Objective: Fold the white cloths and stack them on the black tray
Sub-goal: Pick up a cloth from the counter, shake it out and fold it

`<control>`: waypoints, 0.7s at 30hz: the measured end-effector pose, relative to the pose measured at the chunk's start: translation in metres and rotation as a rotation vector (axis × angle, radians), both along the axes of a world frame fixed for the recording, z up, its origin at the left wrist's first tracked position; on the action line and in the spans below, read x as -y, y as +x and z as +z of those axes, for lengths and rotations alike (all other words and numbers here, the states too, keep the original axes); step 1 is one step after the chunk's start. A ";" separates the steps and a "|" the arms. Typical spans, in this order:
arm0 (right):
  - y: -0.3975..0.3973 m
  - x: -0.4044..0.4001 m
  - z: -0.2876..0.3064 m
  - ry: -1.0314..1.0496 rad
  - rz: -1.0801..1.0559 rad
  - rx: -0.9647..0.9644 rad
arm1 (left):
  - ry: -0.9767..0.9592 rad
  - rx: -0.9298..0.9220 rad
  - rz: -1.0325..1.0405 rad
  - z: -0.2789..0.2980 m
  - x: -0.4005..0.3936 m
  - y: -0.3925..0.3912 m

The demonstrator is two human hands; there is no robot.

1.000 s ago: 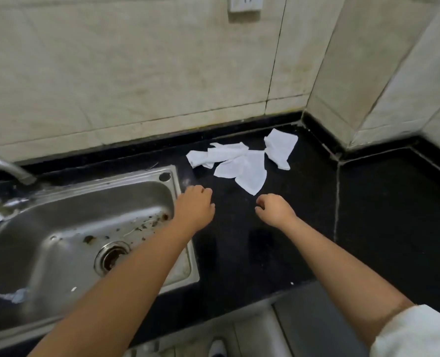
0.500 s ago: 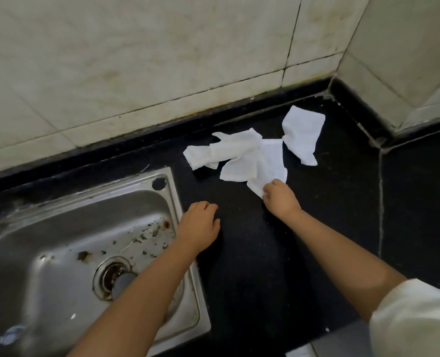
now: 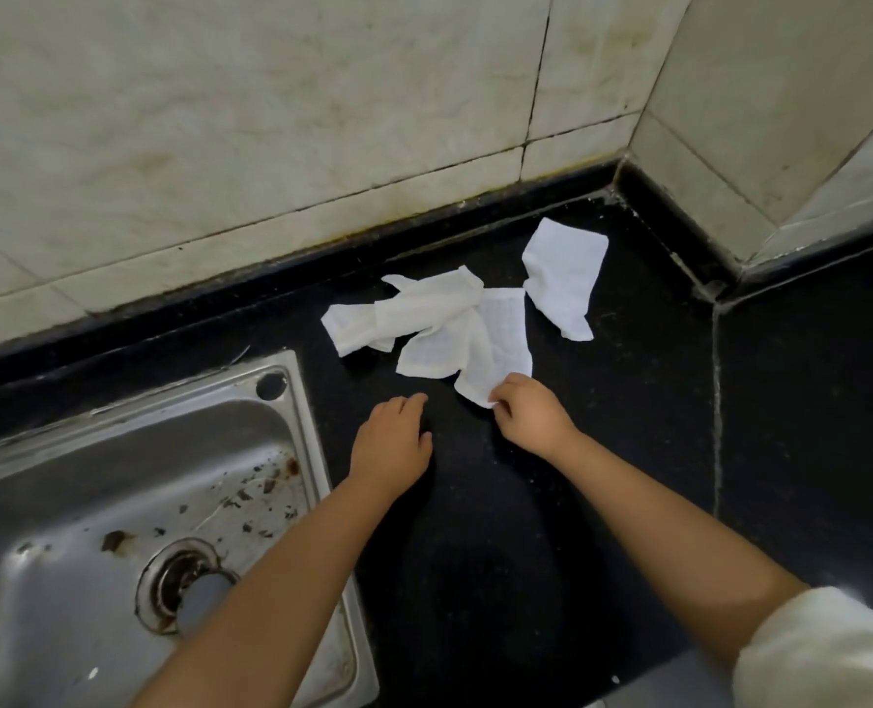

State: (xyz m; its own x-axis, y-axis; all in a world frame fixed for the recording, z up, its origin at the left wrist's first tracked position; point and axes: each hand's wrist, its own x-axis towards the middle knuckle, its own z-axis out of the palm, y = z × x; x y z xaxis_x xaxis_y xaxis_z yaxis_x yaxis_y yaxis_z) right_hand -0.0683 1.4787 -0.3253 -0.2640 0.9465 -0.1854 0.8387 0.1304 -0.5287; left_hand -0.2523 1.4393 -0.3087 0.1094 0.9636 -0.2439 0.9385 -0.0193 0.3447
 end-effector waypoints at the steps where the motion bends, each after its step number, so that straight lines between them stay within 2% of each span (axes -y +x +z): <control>1: 0.003 0.006 0.009 0.018 -0.017 -0.048 | 0.029 -0.014 -0.006 0.000 0.000 0.004; 4: 0.019 0.033 0.044 0.033 0.020 -0.173 | 0.094 -0.094 -0.041 -0.004 0.002 0.021; 8: 0.054 0.076 0.079 -0.041 0.058 -0.168 | 0.363 0.012 -0.137 -0.009 0.007 0.042; 12: 0.099 0.110 0.105 0.006 -0.164 -0.219 | 0.391 0.234 -0.529 0.004 0.017 0.056; 16: 0.150 0.142 0.120 0.158 -0.345 -0.066 | 0.498 0.209 -0.777 0.040 0.020 0.091; 19: 0.195 0.169 0.135 0.268 -0.515 0.014 | 0.419 0.259 -0.834 0.078 0.023 0.147; 21: 0.226 0.188 0.150 0.345 -0.636 0.032 | 0.364 0.392 -0.797 0.100 0.026 0.191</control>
State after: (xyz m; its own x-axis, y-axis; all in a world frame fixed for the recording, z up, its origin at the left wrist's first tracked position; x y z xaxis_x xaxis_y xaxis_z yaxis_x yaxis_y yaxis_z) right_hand 0.1573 1.2911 -0.1756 0.3577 0.9211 0.1535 0.8220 -0.2326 -0.5198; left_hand -0.0614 1.4132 -0.2086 0.7757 0.5800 0.2489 0.4222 -0.7699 0.4785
